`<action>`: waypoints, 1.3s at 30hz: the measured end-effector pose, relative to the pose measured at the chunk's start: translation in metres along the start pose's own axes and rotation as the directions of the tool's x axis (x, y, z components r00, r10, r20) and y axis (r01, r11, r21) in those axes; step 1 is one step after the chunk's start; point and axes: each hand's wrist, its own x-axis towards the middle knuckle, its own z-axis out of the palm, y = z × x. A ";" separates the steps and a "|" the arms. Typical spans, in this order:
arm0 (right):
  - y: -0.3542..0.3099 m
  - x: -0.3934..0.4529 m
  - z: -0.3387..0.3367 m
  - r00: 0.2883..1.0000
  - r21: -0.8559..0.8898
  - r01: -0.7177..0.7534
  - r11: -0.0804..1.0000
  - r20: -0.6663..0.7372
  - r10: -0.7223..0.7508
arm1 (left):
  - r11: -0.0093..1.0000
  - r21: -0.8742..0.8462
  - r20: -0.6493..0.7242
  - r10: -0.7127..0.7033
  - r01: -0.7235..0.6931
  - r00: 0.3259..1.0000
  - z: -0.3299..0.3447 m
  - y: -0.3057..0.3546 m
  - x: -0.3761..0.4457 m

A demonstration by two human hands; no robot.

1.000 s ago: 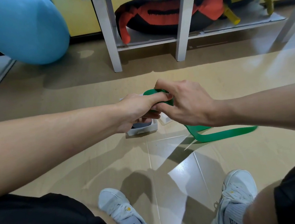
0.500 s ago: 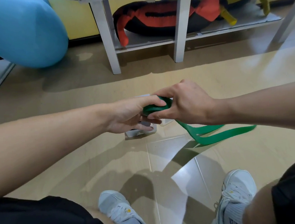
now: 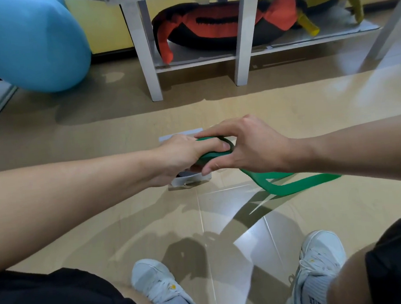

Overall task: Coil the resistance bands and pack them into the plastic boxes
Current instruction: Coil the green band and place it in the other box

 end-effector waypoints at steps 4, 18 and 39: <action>0.000 -0.007 0.002 0.995 0.109 -0.027 0.994 -0.090 0.037 | 0.999 -0.039 0.040 0.009 -0.007 0.999 -0.003 0.000 0.002; -0.006 0.002 0.006 0.993 -0.062 -0.072 0.995 -0.096 0.066 | 0.995 0.074 -0.118 -0.061 0.070 0.991 0.008 -0.002 0.006; 0.013 0.001 -0.004 0.998 -0.145 -0.045 0.988 -0.047 0.038 | 0.991 -0.017 0.156 -0.126 0.130 0.980 -0.009 0.006 -0.003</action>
